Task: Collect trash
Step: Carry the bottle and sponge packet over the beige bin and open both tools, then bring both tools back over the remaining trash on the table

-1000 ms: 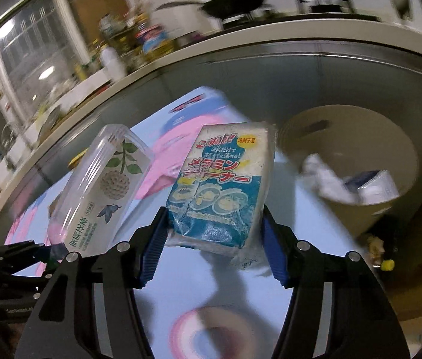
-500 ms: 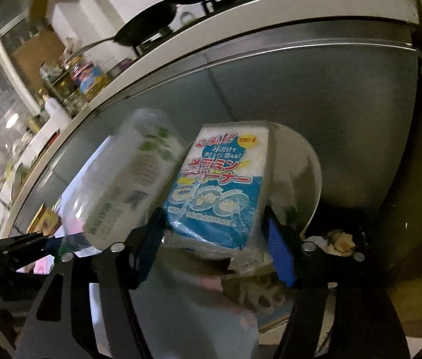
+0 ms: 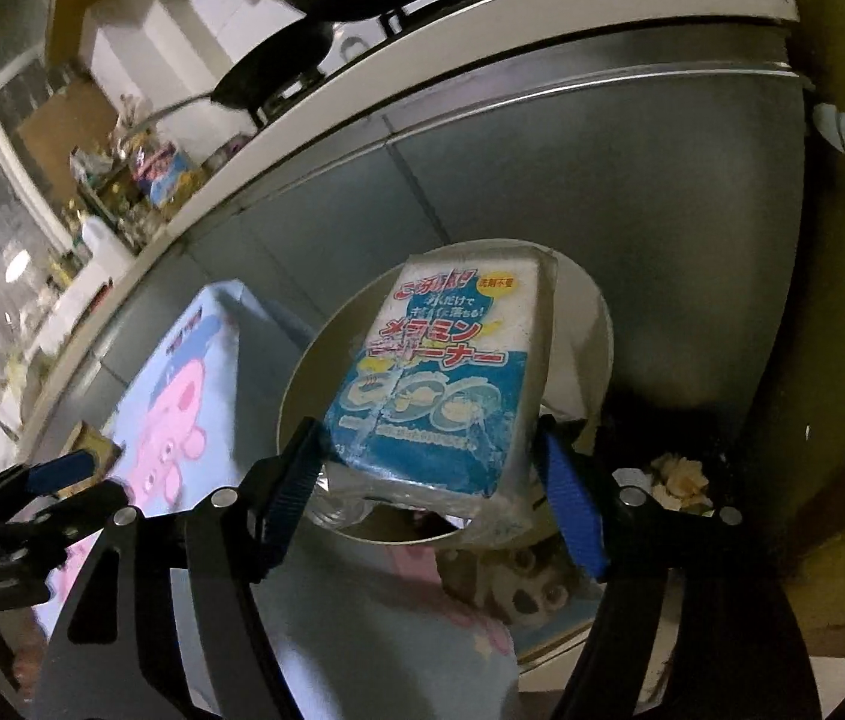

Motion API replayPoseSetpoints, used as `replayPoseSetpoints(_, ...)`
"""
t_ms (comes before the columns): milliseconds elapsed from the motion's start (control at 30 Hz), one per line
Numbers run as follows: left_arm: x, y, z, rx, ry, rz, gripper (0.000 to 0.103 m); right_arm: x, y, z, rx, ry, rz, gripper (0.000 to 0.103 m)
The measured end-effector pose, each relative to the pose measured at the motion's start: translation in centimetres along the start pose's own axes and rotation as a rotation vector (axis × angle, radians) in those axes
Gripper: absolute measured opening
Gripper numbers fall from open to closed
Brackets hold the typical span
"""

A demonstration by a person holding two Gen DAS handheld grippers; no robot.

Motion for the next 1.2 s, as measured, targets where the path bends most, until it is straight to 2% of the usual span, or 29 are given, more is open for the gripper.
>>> replayPoseSetpoints(100,-2.3,-0.7,2.7,0.013,-0.056,0.016,0.084,1.2,1.1,1.2,0.005,-0.025,0.007,0.071)
replayPoseSetpoints(200,-4.5,-1.9,5.7,0.029,-0.103,0.022,0.084,2.7,2.7,1.8,-0.024,-0.062,0.032,0.082)
replayPoseSetpoints(300,-6.7,-3.8,8.8,0.061,-0.152,0.001,0.084,3.3,3.3,1.9,-0.051,-0.051,0.053,0.082)
replayPoseSetpoints(500,-11.7,-6.7,15.8,0.137,-0.301,-0.01,0.084,2.7,0.6,2.8,-0.039,-0.032,-0.002,0.082)
replayPoseSetpoints(700,-17.2,-8.7,22.2,0.238,-0.434,-0.001,0.084,2.0,-1.3,7.1,0.023,-0.07,-0.035,0.082)
replayPoseSetpoints(833,-21.0,-10.2,25.7,0.315,-0.495,-0.011,0.084,1.0,-0.8,13.1,0.107,-0.145,-0.011,0.078)
replayPoseSetpoints(967,-23.7,-11.3,28.4,0.331,-0.549,-0.015,0.084,-1.6,0.9,21.2,0.213,-0.276,0.064,0.072)
replayPoseSetpoints(1100,-24.1,-12.2,30.6,0.329,-0.583,-0.042,0.084,-4.1,3.0,27.9,0.288,-0.363,0.128,0.071)
replayPoseSetpoints(1200,-22.8,-12.2,31.5,0.333,-0.548,-0.068,0.084,-5.4,4.4,31.8,0.303,-0.435,0.145,0.071)
Point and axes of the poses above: each gripper's, at about its wrist camera, not at the fingertips, and y roughly the way its jaws point, z to its left, x to its top, the point moved 1 cm from there along y, roughly the way its jaws point, and after that the axes turned 2 degrees about -y, right-handed, at the moved point
